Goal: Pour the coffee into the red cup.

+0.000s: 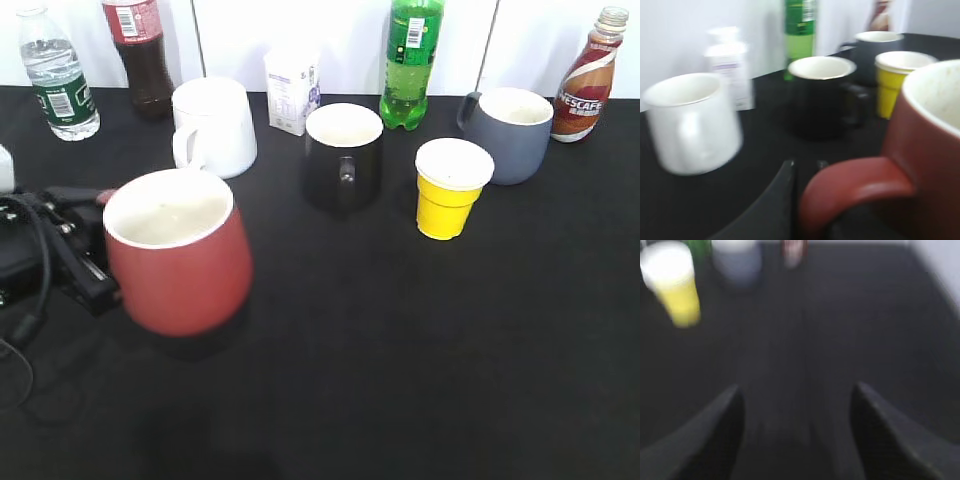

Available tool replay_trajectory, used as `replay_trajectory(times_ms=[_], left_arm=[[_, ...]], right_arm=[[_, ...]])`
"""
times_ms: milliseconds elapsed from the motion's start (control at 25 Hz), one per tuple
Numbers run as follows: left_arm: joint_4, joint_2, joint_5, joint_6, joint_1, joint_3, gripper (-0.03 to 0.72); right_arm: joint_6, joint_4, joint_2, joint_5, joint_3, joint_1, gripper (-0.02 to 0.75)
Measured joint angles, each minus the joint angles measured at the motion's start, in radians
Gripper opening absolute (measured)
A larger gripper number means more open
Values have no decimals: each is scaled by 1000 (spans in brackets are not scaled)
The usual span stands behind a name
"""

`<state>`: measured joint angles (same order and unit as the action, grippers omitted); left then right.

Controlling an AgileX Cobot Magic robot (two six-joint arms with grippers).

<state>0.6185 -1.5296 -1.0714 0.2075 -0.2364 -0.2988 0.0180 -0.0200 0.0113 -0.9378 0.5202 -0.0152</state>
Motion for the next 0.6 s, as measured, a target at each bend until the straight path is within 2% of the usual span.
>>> replay_trajectory(times_ms=[120,240,440,600], left_arm=[[-2,-1,-5,0,0,0,71],[-3,-1,-18,1,0,0,71],[-3,-1,-21,3,0,0,71],[-4,-1,-21,3,0,0,71]], right_arm=[[0,-15,138,314,3,0,485],[0,-40,363,546,3,0,485],[0,-39,750,874,3,0,485],[0,-12,1041,1077,3,0,484]])
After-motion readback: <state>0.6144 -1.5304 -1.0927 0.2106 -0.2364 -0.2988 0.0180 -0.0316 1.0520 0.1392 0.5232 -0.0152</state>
